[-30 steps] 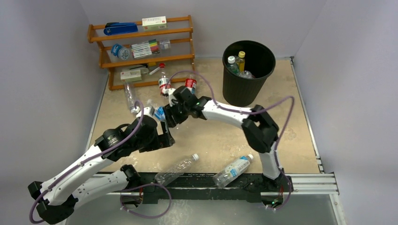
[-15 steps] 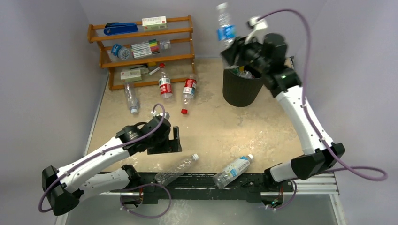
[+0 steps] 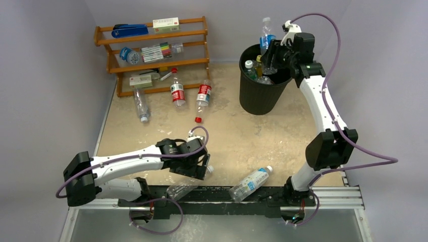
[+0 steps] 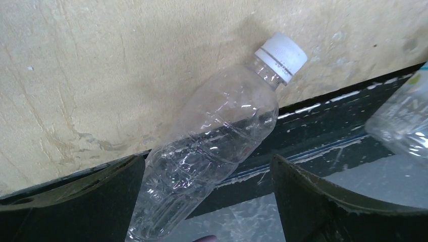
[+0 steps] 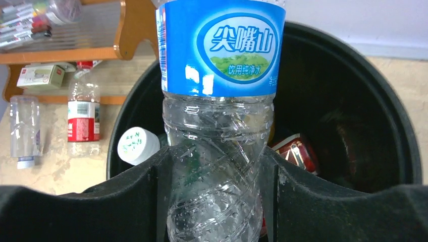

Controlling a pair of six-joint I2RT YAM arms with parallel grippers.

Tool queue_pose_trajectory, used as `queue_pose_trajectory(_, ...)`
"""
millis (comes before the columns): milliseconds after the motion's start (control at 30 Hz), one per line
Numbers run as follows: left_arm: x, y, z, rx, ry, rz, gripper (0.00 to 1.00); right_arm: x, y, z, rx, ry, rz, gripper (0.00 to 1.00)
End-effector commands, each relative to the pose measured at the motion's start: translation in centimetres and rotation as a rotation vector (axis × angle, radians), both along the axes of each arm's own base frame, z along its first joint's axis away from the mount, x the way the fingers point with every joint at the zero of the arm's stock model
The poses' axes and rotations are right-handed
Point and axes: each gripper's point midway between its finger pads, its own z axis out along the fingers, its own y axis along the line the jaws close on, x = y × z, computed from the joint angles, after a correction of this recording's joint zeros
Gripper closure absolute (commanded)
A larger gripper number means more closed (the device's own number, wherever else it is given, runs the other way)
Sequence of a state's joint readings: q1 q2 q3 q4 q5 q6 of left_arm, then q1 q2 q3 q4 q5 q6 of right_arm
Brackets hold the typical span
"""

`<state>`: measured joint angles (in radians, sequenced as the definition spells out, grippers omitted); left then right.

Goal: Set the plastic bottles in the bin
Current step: Place the plastic bottle in the trash bin, then pick up the plastic bottle at the center of the board.

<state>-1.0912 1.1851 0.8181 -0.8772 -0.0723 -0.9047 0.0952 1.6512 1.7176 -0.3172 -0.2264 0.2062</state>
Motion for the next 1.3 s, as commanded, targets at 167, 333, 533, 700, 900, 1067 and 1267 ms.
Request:
queue_pose_trajectory(167,1.4,-0.5,0.0,0.108,-0.124,-0.046,0.05,-1.2,-0.6,1.9,-0.027,-0.058,-0.005,0.01)
queue_pose_trajectory(333,1.2,-1.1,-1.3,0.149,-0.121,-0.087,0.05,-2.8,-1.2,3.9,-0.044,-0.088,-0.028,0.00)
queue_pose_trajectory(533,-1.0,-2.6,-3.8,0.129,-0.042,-0.146,0.05,-5.2,-1.1,6.5,-0.020,-0.128,-0.019,0.00)
queue_pose_trajectory(700,0.3,-3.8,-4.1,0.154,-0.095,-0.149,0.15,-7.7,-0.9,7.9,0.018,-0.153,-0.009,0.00)
queue_pose_trajectory(900,6.1,-8.6,1.3,0.075,-0.254,-0.132,0.48,-10.7,-1.2,6.8,0.021,-0.129,-0.012,0.00)
queue_pose_trajectory(1067,13.7,-13.2,9.7,-0.139,-0.397,-0.043,0.49,-12.4,-2.5,6.3,-0.003,-0.121,-0.077,0.00)
queue_pose_trajectory(1267,22.4,-17.2,22.6,-0.410,-0.597,0.025,0.47,-14.3,-4.0,9.3,0.015,-0.183,-0.168,0.00)
